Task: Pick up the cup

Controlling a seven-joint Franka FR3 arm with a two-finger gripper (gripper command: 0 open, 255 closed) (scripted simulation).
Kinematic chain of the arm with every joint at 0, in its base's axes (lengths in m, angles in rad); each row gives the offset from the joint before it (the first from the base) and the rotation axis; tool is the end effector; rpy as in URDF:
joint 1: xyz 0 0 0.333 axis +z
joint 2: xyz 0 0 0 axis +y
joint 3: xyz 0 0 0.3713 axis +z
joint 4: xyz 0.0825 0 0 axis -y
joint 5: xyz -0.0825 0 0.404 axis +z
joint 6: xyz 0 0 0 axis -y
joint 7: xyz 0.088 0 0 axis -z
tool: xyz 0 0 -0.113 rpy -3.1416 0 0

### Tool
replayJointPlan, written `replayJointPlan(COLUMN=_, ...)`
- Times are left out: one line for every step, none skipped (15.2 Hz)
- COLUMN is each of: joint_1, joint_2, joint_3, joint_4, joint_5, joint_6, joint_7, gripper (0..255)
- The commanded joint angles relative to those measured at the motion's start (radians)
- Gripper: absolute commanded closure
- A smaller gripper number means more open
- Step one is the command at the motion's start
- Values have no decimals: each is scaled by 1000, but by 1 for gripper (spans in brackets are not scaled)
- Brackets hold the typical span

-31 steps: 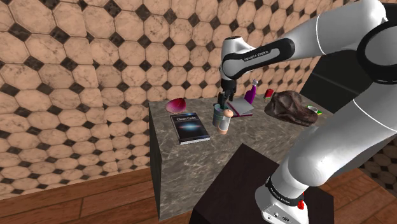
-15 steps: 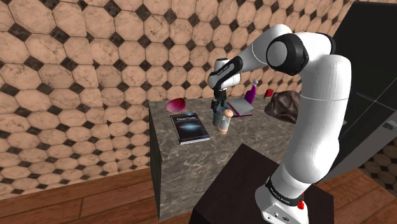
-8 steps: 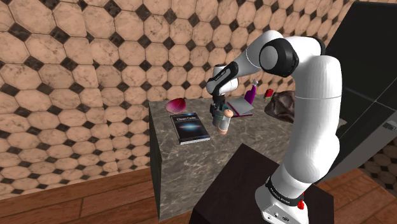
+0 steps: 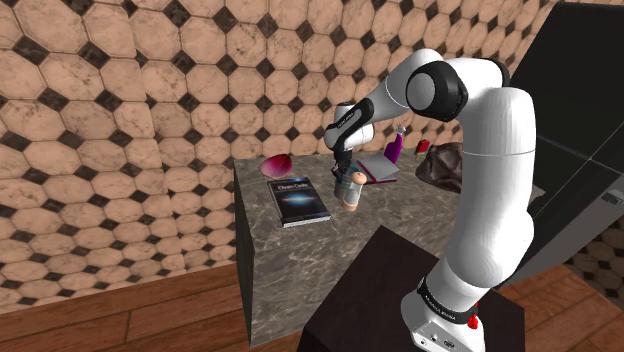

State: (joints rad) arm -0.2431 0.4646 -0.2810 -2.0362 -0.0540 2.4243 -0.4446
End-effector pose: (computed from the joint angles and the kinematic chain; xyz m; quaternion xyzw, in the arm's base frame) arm 0.5473 -0.3090 0.2447 0.9963 -0.0065 -0.0640 0.0564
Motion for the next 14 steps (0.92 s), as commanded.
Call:
replayJointPlan(joint_1=0, joint_2=1, joint_3=0, joint_4=0, joint_5=0, joint_6=0, joint_7=0, gripper=255)
replayJointPlan(joint_1=0, joint_2=1, joint_3=0, joint_4=0, joint_5=0, joint_6=0, joint_7=0, gripper=255)
replayJointPlan(joint_1=0, joint_2=1, joint_3=0, joint_4=0, joint_5=0, joint_6=0, joint_7=0, gripper=255)
replayJointPlan(joint_1=0, joint_2=0, joint_3=0, joint_4=-2, joint_5=0, joint_6=1, joint_7=1, gripper=255)
replayJointPlan(joint_1=2, joint_2=-11, joint_3=-2, joint_4=-2, joint_5=-3, joint_6=-9, joint_7=1, gripper=255)
replayJointPlan(joint_1=3, joint_2=-21, joint_3=-4, joint_4=-2, joint_5=-5, joint_6=-19, joint_7=1, gripper=255)
replayJointPlan(joint_1=5, joint_2=-31, joint_3=-6, joint_4=-2, joint_5=-7, joint_6=-30, joint_7=1, gripper=255)
replayJointPlan(joint_1=6, joint_2=-42, joint_3=-7, joint_4=-1, joint_5=-10, joint_6=-40, joint_7=2, gripper=255)
replayJointPlan(joint_1=8, joint_2=-52, joint_3=-9, joint_4=0, joint_5=-12, joint_6=-51, joint_7=2, gripper=255)
replayJointPlan(joint_1=9, joint_2=-62, joint_3=-10, joint_4=1, joint_5=-14, joint_6=-62, joint_7=2, gripper=255)
replayJointPlan(joint_1=10, joint_2=-71, joint_3=-12, joint_4=2, joint_5=-17, joint_6=-73, joint_7=2, gripper=255)
replayJointPlan(joint_1=12, joint_2=-81, joint_3=-13, joint_4=3, joint_5=-19, joint_6=-83, joint_7=2, gripper=255)
replayJointPlan(joint_1=13, joint_2=-91, joint_3=-14, joint_4=5, joint_5=-21, joint_6=-94, joint_7=2, gripper=255)
replayJointPlan(joint_1=14, joint_2=-100, joint_3=-16, joint_4=7, joint_5=-23, joint_6=-105, joint_7=2, gripper=255)
